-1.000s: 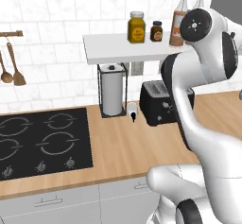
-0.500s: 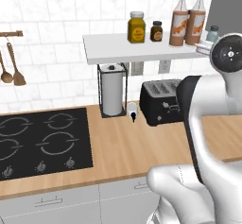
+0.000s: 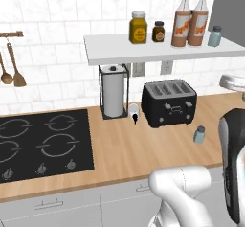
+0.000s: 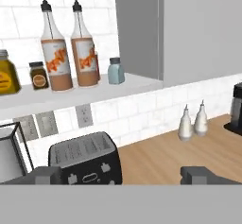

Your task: Put the shaker and condiment bottle from the counter next to their counterparts in the cabinet.

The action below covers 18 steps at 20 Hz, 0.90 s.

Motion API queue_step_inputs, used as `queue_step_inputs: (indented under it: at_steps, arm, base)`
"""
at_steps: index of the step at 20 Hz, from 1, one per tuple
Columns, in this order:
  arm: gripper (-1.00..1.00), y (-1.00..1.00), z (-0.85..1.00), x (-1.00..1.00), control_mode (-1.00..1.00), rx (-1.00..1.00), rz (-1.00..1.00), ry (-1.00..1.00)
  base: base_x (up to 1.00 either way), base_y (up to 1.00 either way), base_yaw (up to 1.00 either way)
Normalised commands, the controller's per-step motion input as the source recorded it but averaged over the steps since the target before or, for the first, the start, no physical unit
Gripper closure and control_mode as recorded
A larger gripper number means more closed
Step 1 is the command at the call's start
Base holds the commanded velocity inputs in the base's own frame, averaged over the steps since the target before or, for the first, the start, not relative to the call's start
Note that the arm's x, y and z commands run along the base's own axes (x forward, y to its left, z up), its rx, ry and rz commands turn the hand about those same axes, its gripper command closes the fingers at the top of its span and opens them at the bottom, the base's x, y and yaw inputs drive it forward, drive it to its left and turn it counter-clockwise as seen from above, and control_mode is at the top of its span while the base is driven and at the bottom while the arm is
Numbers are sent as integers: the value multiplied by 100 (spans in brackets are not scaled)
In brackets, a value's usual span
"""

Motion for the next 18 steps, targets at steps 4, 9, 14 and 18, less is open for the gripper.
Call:
queue_step_inputs:
  at_steps: [4, 9, 14, 18]
  arm:
    - [-100, -39, -55, -5, -100, 6, 43, 16]
    - [-100, -40, -18, 0, -100, 14, 39, 31]
    - [-100, 6, -55, 1, -100, -2, 11, 11]
    - [-100, 7, -100, 0, -100, 1, 8, -11]
  base:
    - [0, 0, 0]
    - [0, 0, 0]
    - [0, 0, 0]
    - [0, 0, 0]
